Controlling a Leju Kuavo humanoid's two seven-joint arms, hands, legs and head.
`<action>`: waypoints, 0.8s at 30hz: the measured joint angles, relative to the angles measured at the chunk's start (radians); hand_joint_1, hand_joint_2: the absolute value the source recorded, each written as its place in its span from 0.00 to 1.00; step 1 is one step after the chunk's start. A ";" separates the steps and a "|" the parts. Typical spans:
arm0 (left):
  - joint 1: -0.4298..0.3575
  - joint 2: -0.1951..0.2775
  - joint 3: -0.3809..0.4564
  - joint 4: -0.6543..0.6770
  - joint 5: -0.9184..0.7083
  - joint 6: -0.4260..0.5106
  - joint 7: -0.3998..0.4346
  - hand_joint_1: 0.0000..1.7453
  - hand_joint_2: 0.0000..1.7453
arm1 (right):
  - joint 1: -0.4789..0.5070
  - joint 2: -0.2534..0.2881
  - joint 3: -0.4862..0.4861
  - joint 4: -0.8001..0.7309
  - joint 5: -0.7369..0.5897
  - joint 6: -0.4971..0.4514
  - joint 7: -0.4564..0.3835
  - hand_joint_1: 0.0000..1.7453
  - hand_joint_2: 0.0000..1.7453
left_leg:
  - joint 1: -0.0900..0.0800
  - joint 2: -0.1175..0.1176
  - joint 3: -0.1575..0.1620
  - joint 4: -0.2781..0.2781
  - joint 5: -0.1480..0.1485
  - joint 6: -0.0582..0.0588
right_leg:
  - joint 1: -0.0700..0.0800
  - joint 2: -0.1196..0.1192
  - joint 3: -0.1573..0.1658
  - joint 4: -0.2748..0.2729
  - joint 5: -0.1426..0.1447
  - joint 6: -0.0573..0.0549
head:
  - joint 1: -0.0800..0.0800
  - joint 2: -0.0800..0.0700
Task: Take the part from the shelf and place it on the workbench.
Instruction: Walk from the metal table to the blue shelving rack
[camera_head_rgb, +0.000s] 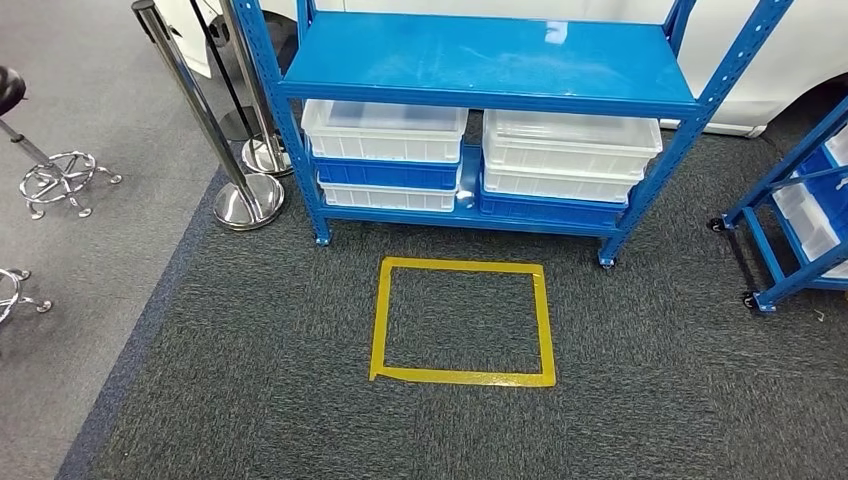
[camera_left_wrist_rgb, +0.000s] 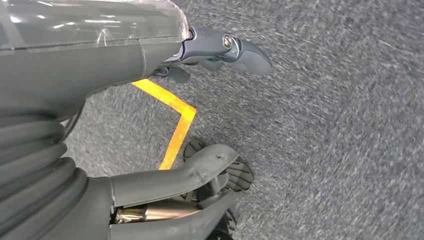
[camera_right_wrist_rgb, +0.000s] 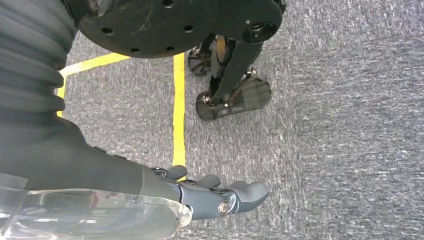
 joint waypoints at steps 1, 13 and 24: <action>0.000 0.000 0.000 0.000 0.000 -0.001 -0.002 0.00 1.00 | 0.000 0.000 0.001 0.000 0.001 0.000 0.000 0.00 1.00 | 0.001 0.000 0.001 -0.001 0.000 -0.002 | 0.001 0.000 0.000 0.000 0.000 -0.001 | 0.000 0.000; 0.000 0.000 0.000 0.000 -0.004 0.004 -0.003 0.00 1.00 | -0.001 0.000 0.003 0.000 -0.004 0.024 -0.010 0.00 1.00 | 0.003 0.000 0.002 -0.005 0.001 -0.011 | 0.003 0.000 0.001 0.001 -0.001 -0.005 | 0.000 0.000; -0.001 0.000 0.000 0.000 -0.004 0.008 -0.002 0.00 1.00 | -0.001 0.000 0.003 0.000 -0.005 0.027 -0.014 0.00 1.00 | 0.001 0.000 0.002 -0.005 0.001 -0.011 | 0.001 0.000 0.003 -0.002 -0.001 -0.004 | 0.000 0.000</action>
